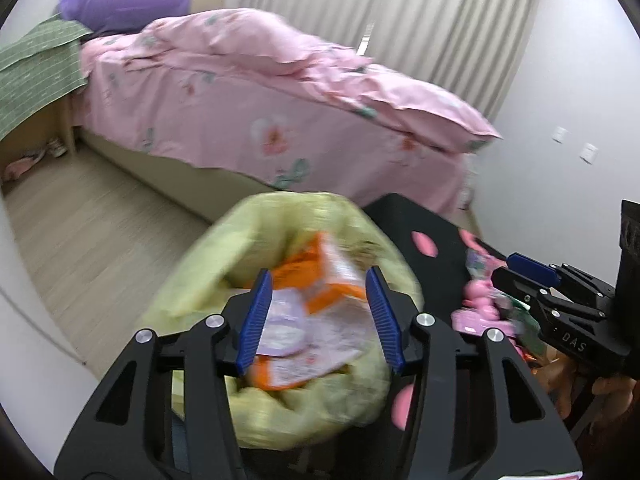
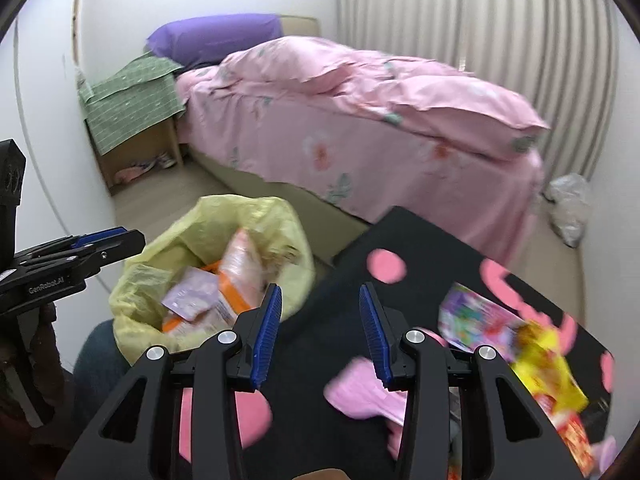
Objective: Collect trash
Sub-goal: 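Move both open tools back over the table items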
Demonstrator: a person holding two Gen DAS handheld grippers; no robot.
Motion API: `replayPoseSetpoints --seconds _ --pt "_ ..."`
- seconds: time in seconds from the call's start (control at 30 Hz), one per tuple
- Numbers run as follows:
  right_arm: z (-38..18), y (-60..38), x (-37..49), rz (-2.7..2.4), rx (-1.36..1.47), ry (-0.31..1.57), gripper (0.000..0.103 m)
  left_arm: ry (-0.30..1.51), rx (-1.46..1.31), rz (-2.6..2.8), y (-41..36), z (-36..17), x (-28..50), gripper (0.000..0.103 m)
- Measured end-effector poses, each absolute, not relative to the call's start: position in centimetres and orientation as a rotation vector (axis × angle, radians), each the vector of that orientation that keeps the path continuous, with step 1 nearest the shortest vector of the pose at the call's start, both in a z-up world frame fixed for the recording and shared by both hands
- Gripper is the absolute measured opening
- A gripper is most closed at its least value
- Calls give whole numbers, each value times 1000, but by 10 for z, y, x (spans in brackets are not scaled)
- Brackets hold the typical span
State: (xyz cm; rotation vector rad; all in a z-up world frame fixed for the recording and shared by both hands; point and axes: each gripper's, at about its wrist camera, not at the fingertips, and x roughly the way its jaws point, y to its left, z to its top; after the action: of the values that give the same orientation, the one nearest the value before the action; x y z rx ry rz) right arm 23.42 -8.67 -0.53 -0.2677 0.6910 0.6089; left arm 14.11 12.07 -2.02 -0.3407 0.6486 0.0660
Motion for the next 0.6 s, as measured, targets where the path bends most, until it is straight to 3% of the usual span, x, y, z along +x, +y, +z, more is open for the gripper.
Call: replayPoseSetpoints --seconds 0.1,0.3,0.6 --pt "-5 -125 225 557 -249 698 49 648 -316 -13 91 -19 143 50" --pt "-15 -217 197 430 -160 693 57 702 -271 -195 34 -31 152 58" --pt "-24 -294 164 202 -171 659 57 744 -153 -414 -40 -42 182 61"
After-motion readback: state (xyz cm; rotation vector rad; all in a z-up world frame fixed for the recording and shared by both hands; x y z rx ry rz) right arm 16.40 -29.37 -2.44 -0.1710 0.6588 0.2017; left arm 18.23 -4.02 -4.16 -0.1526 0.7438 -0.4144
